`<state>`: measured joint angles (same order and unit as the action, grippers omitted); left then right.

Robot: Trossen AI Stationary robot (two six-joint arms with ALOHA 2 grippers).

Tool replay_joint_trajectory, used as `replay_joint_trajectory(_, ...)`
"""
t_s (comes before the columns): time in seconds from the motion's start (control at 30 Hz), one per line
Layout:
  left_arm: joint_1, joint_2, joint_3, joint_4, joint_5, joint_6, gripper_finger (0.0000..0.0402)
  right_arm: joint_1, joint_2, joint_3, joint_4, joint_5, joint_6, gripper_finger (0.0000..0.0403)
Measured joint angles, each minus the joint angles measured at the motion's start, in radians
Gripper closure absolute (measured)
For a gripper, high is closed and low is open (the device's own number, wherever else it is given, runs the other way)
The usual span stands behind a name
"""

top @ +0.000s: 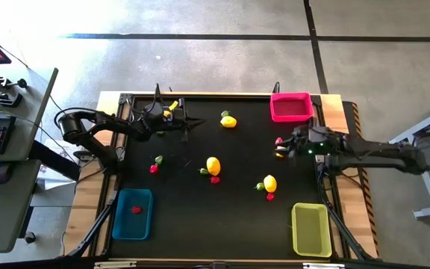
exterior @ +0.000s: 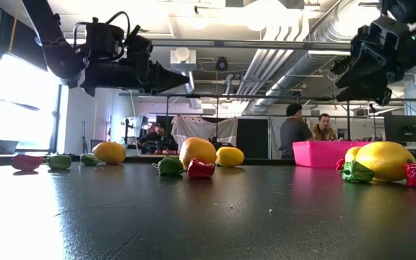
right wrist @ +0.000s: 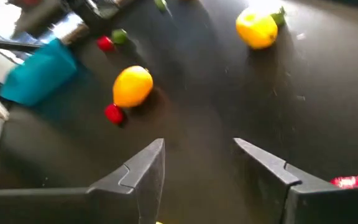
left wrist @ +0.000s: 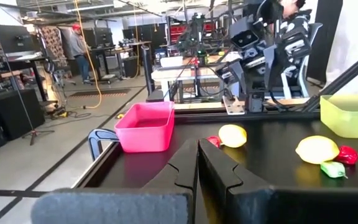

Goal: Sort produce into baskets
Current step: Put the lemon into the pink bin

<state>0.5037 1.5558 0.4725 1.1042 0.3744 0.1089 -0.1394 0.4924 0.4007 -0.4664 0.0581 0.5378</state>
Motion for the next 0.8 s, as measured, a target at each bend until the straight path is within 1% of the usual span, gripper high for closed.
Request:
replay_joint_trajectory(0.1,0.0,0.0,0.0,0.0,0.0,0.0,0.0401,0.061,0.115,0.091,-0.113,0.063,0.094,0.0225)
replay_joint_trajectory(0.17,0.0,0.0,0.0,0.0,0.0,0.0,0.0401,0.092,0.193,0.159,-0.226,0.105,0.195,0.0225)
replay_joint_trajectory(0.27,0.0,0.0,0.0,0.001,0.0,0.0,0.0401,0.113,0.305,0.259,-0.435,0.158,0.396,0.0225)
replay_joint_trajectory(0.37,0.0,0.0,0.0,0.0,0.0,0.0,0.0401,0.112,0.413,0.326,-0.586,0.154,0.597,0.0225)
replay_joint_trajectory(0.43,0.0,0.0,0.0,-0.001,0.0,0.0,0.0401,0.112,0.478,0.346,-0.614,0.127,0.703,0.0225)
replay_joint_trajectory(0.67,0.0,0.0,0.0,-0.001,0.0,0.0,0.0401,0.078,0.674,0.351,-0.601,0.088,1.04,0.0224)
replay_joint_trajectory(0.73,0.0,0.0,0.0,-0.002,0.0,0.0,0.0401,0.063,0.718,0.351,-0.594,0.087,1.102,0.0217)
replay_joint_trajectory(0.8,0.0,0.0,0.0,-0.002,0.0,0.0,0.0401,0.046,0.752,0.351,-0.574,0.092,1.12,0.0203)
